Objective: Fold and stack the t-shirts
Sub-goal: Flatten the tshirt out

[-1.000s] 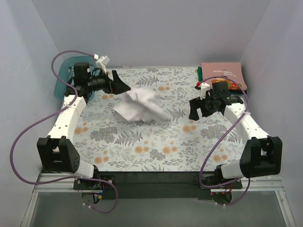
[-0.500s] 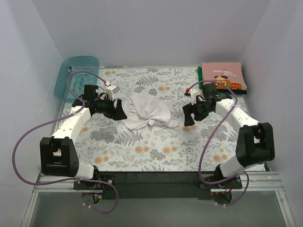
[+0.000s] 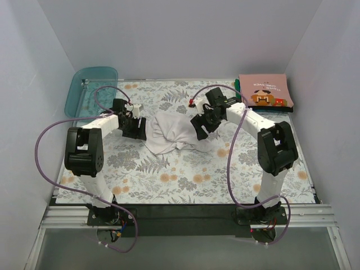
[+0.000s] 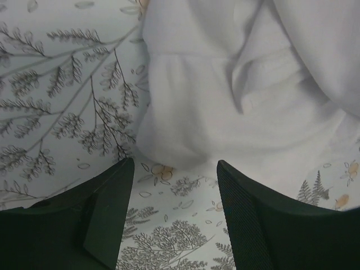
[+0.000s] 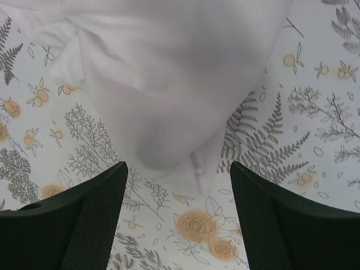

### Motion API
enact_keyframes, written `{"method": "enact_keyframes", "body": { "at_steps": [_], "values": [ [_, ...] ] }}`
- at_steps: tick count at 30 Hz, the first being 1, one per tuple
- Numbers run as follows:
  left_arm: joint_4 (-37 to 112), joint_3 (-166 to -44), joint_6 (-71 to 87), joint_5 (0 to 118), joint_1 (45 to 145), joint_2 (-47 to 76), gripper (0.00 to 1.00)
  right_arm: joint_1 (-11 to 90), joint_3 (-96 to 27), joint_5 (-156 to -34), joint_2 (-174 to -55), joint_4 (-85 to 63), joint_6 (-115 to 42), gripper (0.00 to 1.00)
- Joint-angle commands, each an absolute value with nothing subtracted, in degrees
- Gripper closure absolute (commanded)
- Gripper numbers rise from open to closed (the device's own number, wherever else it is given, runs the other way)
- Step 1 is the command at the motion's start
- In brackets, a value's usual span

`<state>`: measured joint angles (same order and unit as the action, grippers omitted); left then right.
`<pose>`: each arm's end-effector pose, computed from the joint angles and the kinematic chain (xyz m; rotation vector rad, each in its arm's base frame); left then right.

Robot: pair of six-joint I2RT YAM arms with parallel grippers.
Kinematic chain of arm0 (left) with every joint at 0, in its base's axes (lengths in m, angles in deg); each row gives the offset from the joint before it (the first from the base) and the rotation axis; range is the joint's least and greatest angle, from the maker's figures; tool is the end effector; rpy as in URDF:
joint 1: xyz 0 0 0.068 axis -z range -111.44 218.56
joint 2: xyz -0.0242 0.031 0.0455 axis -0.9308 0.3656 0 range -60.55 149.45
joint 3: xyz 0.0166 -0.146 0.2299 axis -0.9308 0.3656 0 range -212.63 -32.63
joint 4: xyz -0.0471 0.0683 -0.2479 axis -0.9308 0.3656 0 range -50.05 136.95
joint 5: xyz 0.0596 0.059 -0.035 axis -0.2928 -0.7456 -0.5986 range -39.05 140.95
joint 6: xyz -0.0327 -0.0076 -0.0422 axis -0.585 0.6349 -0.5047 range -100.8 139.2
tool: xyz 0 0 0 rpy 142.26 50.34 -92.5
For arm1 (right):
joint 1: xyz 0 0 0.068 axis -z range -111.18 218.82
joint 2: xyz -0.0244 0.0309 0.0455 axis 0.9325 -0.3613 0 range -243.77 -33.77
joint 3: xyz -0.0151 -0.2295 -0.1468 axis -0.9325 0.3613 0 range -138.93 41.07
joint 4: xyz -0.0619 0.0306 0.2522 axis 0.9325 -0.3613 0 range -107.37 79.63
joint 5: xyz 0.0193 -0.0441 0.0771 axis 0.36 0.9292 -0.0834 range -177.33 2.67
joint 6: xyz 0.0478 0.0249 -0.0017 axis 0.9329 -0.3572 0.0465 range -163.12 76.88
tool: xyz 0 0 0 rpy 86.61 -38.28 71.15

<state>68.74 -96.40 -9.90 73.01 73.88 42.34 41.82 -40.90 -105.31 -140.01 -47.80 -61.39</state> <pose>0.3443 -0.0456 0.1638 -0.4739 2.7703 -0.6852 0.3452 0.1882 0.2260 -1.1115 2.3924 0.4665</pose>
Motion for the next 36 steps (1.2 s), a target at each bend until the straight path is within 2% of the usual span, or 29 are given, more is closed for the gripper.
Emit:
{"method": "enact_keyframes", "body": {
  "at_steps": [1,8,10,11,12,13,14,15,16,17,18,28,36],
  "values": [
    [66.40,-101.17,-12.17,69.15,73.74,44.39,0.40,39.56,-45.58,-104.03,-142.48,-47.37,-62.02,0.20],
    [65.88,-102.59,-14.11,72.12,73.74,48.52,0.41,35.78,-45.59,-102.89,-145.21,-46.85,-62.55,0.21],
    [65.88,-102.68,-14.72,72.74,73.74,49.31,0.43,35.78,-46.11,-102.71,-146.88,-46.85,-62.55,0.28],
    [65.88,-102.68,-15.25,73.35,73.74,49.75,0.45,35.69,-46.55,-102.97,-147.15,-47.02,-62.55,0.33],
    [65.96,-102.68,-15.51,73.80,73.74,49.93,0.47,35.69,-46.90,-102.97,-147.41,-47.02,-62.29,0.50],
    [66.14,-102.77,-15.69,74.41,73.66,50.02,0.59,35.78,-47.26,-102.80,-147.24,-47.11,-62.11,0.59],
    [66.23,-102.85,-16.21,74.68,73.57,49.58,0.68,35.69,-47.35,-102.54,-146.80,-47.28,-62.11,0.67],
    [66.23,-103.12,-16.31,75.20,73.57,49.14,0.78,35.78,-47.61,-102.36,-145.23,-47.72,-62.11,0.80],
    [66.40,-103.29,-16.39,75.64,73.22,48.70,0.95,35.86,-47.61,-102.10,-144.09,-47.90,-62.46,0.86],
    [66.58,-103.73,-16.48,75.82,73.13,47.05,1.00,35.95,-47.70,-101.22,-142.77,-48.25,-62.72,0.91],
    [67.19,-104.95,-16.57,76.08,72.95,46.16,1.00,36.21,-47.96,-100.87,-140.06,-49.30,-63.07,0.99],
    [77.12,-116.21,-10.42,79.69,70.05,33.33,1.00,47.02,-48.23,-99.89,-123.34,-52.82,-67.73,0.99],
    [85.20,-110.69,-4.18,77.76,69.44,19.79,1.00,52.83,-37.70,-100.95,-111.30,-56.60,-70.28,0.99]
  ]
}}
